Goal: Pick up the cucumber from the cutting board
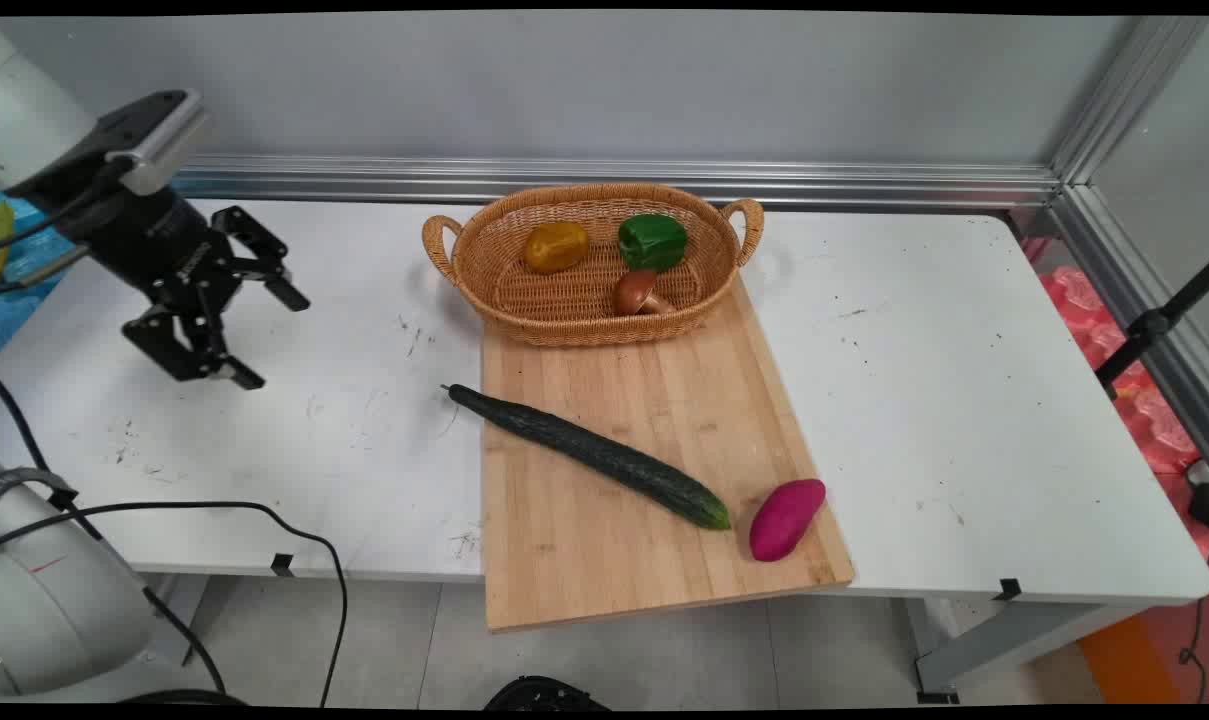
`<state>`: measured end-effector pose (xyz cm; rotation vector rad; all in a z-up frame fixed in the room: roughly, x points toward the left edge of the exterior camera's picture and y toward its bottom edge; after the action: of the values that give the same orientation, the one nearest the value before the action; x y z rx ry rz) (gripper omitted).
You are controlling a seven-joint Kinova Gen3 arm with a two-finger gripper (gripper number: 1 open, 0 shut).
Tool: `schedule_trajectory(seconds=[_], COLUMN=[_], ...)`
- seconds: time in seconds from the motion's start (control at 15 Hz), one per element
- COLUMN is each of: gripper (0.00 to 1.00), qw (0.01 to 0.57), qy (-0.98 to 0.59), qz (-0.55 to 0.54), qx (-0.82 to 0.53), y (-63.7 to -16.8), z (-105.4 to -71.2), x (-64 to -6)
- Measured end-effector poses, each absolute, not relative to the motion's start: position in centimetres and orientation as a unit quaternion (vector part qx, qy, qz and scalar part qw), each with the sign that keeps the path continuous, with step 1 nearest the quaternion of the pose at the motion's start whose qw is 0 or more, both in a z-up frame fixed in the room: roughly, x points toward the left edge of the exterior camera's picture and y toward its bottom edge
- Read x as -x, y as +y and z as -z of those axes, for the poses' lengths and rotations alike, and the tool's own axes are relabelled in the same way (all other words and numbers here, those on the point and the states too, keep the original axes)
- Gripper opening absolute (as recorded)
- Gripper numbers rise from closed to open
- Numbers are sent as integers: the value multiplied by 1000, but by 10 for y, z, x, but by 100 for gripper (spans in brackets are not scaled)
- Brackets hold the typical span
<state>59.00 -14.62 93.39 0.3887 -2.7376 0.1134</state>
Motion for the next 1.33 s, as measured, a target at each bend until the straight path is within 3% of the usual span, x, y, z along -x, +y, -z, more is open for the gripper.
schedule_trajectory(seconds=[0.73, 1.33], gripper=[100, 100], qw=[225, 237], qy=[-961, -966], qz=[-93, -74], qx=[-134, -70], y=[-215, -254], z=[-910, -859], x=[-487, -394])
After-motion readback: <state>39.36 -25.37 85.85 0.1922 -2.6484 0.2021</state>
